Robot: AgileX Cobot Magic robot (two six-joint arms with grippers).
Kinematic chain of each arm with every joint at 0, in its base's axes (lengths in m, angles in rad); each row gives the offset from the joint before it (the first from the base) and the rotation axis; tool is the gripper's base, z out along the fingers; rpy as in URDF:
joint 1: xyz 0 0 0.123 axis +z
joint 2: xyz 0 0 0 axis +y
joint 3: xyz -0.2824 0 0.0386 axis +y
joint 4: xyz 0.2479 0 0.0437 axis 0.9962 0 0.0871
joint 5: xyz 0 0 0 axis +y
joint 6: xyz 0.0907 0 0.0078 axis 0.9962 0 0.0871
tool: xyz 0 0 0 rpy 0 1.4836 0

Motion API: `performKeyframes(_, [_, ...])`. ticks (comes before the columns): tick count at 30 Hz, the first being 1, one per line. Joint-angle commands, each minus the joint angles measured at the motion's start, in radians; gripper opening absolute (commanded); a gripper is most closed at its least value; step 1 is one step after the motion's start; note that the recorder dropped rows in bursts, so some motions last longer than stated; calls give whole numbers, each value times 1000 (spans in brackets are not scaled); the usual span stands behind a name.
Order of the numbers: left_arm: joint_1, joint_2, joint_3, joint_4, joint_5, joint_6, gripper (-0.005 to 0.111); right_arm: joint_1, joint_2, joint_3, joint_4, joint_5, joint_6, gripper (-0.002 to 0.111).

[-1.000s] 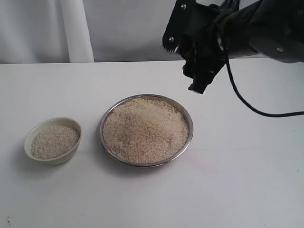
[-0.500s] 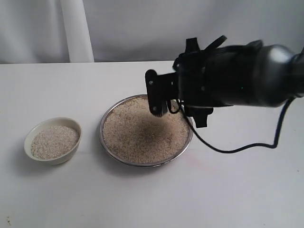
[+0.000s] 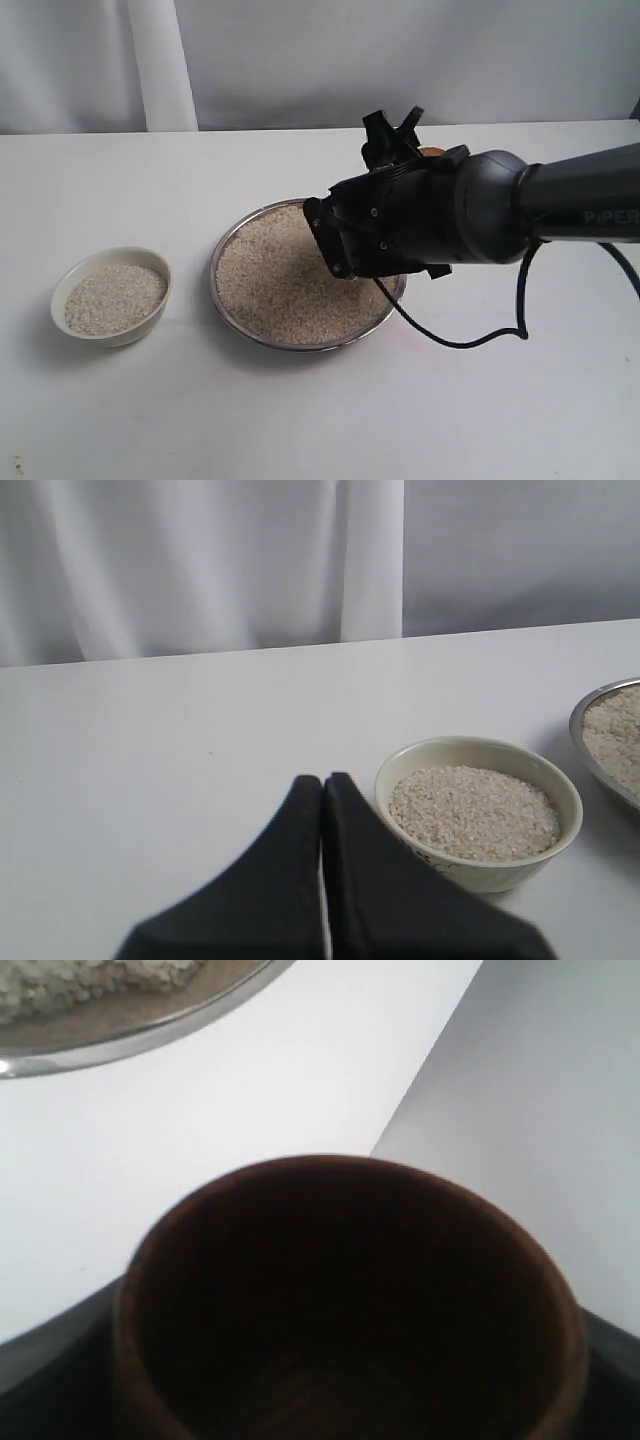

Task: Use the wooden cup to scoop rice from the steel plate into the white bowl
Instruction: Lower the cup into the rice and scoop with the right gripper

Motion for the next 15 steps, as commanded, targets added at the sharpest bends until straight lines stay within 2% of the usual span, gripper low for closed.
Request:
performKeyframes(1, [-3, 0, 2, -8, -11, -5, 0, 4, -6, -6, 24, -43, -17, 0])
performKeyframes(15, [-3, 0, 2, -8, -11, -5, 0, 16, 110, -6, 12, -94, 61, 0])
